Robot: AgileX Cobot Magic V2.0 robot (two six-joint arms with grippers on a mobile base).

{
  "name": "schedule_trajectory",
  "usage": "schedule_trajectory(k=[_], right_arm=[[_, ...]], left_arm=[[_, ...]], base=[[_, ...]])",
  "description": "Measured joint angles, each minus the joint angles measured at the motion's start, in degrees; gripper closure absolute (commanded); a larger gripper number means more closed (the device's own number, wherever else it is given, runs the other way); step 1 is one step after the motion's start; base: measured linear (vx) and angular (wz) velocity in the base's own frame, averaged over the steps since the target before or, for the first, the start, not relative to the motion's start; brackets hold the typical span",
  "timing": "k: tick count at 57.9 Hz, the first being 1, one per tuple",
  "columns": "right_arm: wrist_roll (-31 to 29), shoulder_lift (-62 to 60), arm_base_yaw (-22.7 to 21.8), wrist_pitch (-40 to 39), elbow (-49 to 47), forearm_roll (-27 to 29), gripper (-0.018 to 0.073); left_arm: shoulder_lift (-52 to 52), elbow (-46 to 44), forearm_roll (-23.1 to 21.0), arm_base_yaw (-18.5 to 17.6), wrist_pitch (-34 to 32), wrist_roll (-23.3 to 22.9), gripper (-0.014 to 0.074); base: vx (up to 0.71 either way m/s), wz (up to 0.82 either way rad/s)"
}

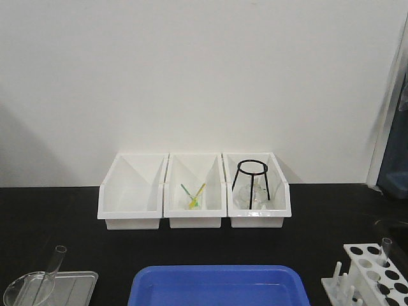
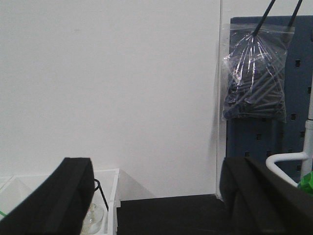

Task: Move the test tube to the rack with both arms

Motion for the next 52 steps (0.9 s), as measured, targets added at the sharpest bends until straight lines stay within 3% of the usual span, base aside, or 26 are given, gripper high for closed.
schedule_trajectory(k=[12,18,52], right_arm=[[0.0,0.0,0.0,0.0,0.0,0.0,0.0037],[0.0,0.0,0.0,0.0,0.0,0.0,0.0048],[0.0,0.0,0.0,0.0,0.0,0.0,0.005]], left_arm=[[3.68,8.36,6.73,0.0,-0.87,8.45,0.0092],[6.05,12.98,8.47,0.0,-5.72,11.12,0.0092],[28.08,14.6,9.12,-1.31,-26.32,10.19,0.0092]], base=[[0.0,0.0],[0.0,0.0],[0.0,0.0]])
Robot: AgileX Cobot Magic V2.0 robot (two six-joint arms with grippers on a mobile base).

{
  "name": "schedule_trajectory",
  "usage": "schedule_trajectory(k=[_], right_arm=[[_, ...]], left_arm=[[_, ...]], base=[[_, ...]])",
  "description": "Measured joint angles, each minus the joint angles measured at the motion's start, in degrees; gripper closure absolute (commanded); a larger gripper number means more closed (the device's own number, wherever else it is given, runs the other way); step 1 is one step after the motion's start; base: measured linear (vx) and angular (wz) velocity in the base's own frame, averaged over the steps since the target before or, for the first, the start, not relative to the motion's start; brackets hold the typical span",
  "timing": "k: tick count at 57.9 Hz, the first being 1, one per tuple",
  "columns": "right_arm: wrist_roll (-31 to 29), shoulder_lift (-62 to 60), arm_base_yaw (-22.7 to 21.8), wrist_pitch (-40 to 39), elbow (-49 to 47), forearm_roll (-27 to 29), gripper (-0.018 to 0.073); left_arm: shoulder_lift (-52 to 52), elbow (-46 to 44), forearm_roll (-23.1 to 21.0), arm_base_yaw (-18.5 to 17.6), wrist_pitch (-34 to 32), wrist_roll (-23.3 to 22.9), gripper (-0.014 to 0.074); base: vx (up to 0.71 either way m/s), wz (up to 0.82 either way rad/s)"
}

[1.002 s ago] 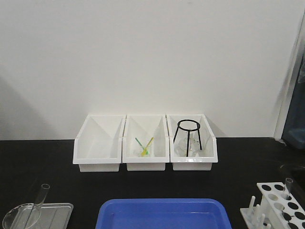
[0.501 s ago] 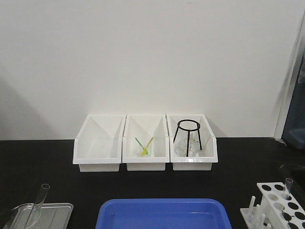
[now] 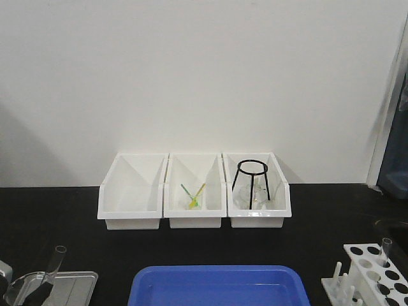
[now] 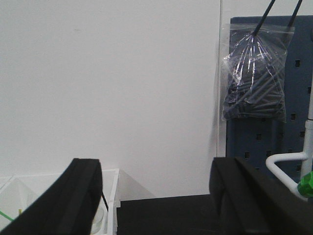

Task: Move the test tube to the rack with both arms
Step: 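Close the left gripper on the test tube and lift it out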

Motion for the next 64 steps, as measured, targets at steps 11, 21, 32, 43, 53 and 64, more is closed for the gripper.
schedule_trajectory(k=[11,21,32,43,53,64], right_arm=[[0.0,0.0,0.0,0.0,0.0,0.0,0.005],[0.0,0.0,0.0,-0.05,0.0,0.0,0.005],[0.0,0.0,0.0,-0.05,0.0,0.0,0.005],[0.0,0.0,0.0,-0.05,0.0,0.0,0.005],[0.0,0.0,0.0,-0.05,0.0,0.0,0.005],[0.0,0.0,0.0,0.02,0.0,0.0,0.005]], left_arm=[[5.46,-2.47,0.15,-0.79,-2.28,-0.21,0.0092],[9.57,-6.63,0.15,-0.79,-1.82,-0.39,0.0094],[13.29,-8.46,0.15,-0.79,-1.63,-1.08,0.0094],[16.88,-10.09,0.15,-0.79,-2.46,-1.28,0.0094],[18.05,-10.18,0.15,-0.79,-3.55,-1.28,0.0167],[18.05,-10.18,0.15,-0.79,-4.95,-1.3,0.0388]], base=[[0.0,0.0],[0.0,0.0],[0.0,0.0],[0.0,0.0],[0.0,0.0],[0.0,0.0]])
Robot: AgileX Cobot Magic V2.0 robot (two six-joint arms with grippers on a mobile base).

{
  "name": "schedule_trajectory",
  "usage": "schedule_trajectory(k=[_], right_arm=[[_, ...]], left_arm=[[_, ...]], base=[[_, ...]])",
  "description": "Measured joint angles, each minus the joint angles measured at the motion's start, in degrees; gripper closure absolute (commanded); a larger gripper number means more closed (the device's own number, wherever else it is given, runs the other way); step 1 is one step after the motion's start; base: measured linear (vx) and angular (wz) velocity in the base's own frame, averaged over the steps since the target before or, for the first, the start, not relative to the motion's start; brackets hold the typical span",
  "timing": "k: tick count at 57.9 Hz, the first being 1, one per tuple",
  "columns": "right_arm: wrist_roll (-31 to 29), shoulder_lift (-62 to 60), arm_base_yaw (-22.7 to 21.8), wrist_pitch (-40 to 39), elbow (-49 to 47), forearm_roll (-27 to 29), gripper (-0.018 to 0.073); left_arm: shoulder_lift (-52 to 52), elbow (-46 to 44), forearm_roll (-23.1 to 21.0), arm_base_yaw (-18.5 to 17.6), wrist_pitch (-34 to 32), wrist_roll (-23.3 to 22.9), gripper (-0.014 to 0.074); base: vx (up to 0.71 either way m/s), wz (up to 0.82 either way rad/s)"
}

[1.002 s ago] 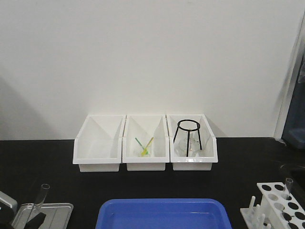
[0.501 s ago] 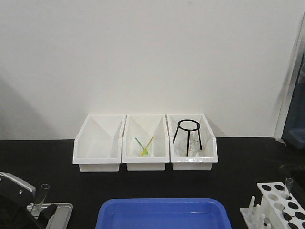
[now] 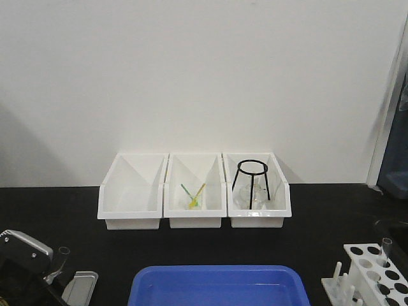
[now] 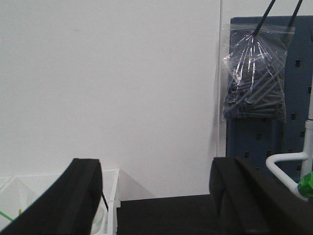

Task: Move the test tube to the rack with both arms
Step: 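Close the left gripper on the test tube and lift it out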

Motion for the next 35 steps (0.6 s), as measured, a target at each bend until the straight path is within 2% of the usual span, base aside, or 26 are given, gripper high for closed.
schedule_trajectory(k=[13,28,35], right_arm=[[0.0,0.0,0.0,0.0,0.0,0.0,0.005],[0.0,0.0,0.0,0.0,0.0,0.0,0.005],[0.0,0.0,0.0,0.0,0.0,0.0,0.005]], left_arm=[[0.0,0.0,0.0,0.0,-0.06,0.0,0.0605],[-0.51,-0.09,0.0,0.0,0.0,0.0,0.0603],[-3.91,-0.09,0.0,0.0,0.19,0.0,0.0602]], base=[[0.0,0.0],[0.0,0.0],[0.0,0.0]])
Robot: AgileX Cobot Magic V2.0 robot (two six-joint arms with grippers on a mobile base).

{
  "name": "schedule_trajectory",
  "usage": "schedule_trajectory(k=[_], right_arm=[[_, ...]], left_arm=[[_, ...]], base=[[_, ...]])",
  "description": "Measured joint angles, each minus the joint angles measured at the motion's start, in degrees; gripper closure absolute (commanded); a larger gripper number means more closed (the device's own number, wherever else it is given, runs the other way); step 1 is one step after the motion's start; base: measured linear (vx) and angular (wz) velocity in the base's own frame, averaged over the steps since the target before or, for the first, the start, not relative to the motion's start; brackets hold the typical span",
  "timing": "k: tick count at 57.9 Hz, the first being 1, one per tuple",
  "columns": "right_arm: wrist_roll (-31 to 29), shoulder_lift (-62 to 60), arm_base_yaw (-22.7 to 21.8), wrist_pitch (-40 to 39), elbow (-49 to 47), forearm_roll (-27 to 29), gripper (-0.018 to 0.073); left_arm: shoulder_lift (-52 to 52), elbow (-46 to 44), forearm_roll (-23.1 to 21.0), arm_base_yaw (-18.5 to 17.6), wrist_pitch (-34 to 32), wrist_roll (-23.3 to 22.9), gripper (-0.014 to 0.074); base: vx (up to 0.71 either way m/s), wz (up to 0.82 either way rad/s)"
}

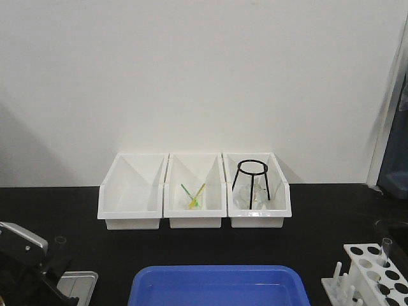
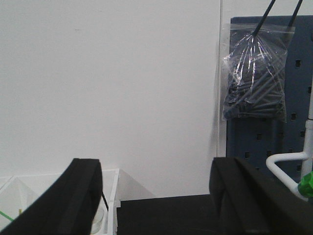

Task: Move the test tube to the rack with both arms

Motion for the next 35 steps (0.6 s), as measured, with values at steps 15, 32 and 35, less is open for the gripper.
schedule_trajectory(k=[15,32,35], right_arm=[[0.0,0.0,0.0,0.04,0.0,0.0,0.005],[0.0,0.0,0.0,0.04,0.0,0.0,0.005],[0.0,0.0,0.0,0.18,0.0,0.19,0.005]], left_arm=[[-13.62,0.0,0.0,0.0,2.6,0.0,0.0602],[-29.57,-0.81,0.0,0.0,11.15,-4.67,0.0602],[-31.34,-2.36,0.0,0.0,15.52,-6.88,0.0602]], base=[[0.0,0.0],[0.0,0.0],[0.0,0.0]])
